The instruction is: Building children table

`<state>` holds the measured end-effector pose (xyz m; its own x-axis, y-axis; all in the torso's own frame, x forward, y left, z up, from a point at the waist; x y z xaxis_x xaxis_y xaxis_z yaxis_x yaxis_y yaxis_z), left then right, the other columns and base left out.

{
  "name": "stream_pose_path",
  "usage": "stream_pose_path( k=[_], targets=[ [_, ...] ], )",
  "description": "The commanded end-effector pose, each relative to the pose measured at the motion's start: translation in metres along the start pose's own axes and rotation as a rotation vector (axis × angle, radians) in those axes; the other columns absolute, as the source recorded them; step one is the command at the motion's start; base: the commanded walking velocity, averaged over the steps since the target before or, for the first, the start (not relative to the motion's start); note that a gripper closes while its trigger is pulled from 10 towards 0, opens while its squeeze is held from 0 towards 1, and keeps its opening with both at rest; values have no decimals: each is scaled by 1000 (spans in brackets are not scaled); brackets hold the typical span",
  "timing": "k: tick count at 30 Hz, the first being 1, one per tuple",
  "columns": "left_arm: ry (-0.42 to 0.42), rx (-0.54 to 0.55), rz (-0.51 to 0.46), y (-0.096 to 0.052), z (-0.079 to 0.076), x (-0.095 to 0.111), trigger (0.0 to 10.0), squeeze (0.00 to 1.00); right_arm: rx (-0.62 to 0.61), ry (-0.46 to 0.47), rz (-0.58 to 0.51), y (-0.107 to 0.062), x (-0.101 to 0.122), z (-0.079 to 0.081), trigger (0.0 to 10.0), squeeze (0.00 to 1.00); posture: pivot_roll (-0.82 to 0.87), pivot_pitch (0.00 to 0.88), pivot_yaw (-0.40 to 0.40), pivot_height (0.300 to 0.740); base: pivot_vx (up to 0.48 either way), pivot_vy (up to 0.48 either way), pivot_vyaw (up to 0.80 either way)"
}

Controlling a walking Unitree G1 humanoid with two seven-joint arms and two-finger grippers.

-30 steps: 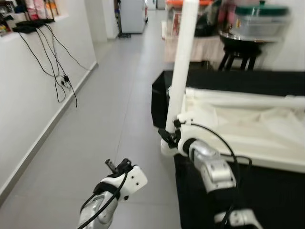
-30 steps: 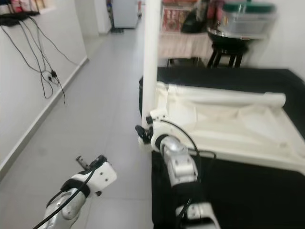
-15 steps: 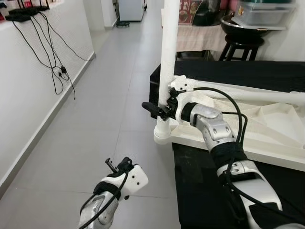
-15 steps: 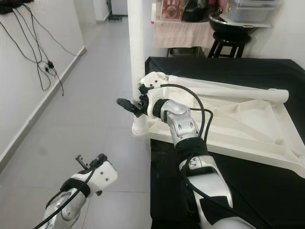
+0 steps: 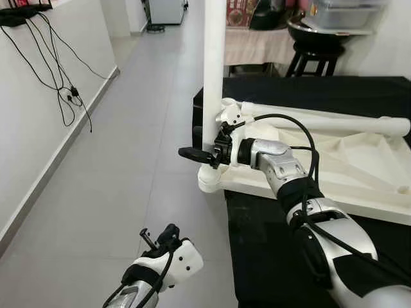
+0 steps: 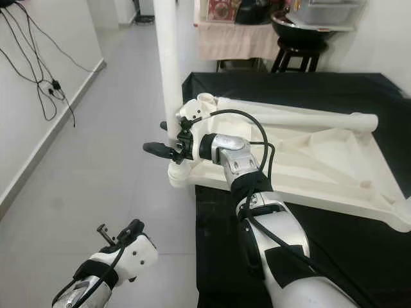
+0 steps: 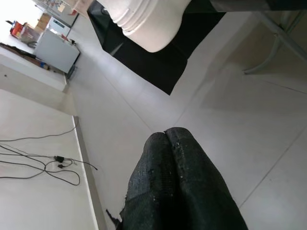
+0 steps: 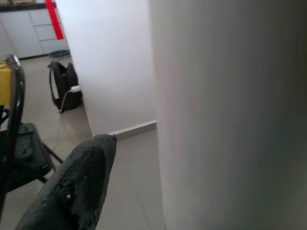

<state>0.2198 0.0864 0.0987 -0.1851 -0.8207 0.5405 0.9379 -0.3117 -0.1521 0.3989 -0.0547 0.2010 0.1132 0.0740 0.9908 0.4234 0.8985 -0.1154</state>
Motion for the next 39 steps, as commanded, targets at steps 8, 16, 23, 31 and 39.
stream_pose_path(
  k=[8,16,23,31,39],
  targets=[
    [29,-14,11,-7,0,0,10000,0,131,55,45,0,-22,13,10000,0,142,111,1,740,0,0,0],
    [31,-16,19,-6,1,-3,10000,0,-561,191,38,-25,-89,-5,0,0,125,99,-13,740,0,0,0],
    [31,-19,25,-2,2,-8,10000,0,-906,276,-29,-69,-99,27,0,0,99,81,3,740,0,0,0],
    [29,-23,33,7,3,-15,10000,0,-927,206,-21,-80,-95,24,0,0,55,50,4,740,0,0,0],
    [29,-25,34,11,4,-16,10000,0,-951,196,-7,-75,-79,18,10000,1000,59,40,4,740,0,0,0]
  ],
)
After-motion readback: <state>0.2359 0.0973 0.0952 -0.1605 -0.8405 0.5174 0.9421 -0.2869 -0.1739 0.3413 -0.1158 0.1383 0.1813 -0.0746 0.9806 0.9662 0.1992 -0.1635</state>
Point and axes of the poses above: a point about 5 cm out from each wrist's last joint towards the gripper, its own y axis pointing out of the wrist towards the gripper, its own x axis along the axis of the wrist's last joint, z = x × y, the point moved 3 cm from there along y, pointing out of the wrist towards the gripper, and after that the axes turned 9 degrees about y, right-handed, at the moved point
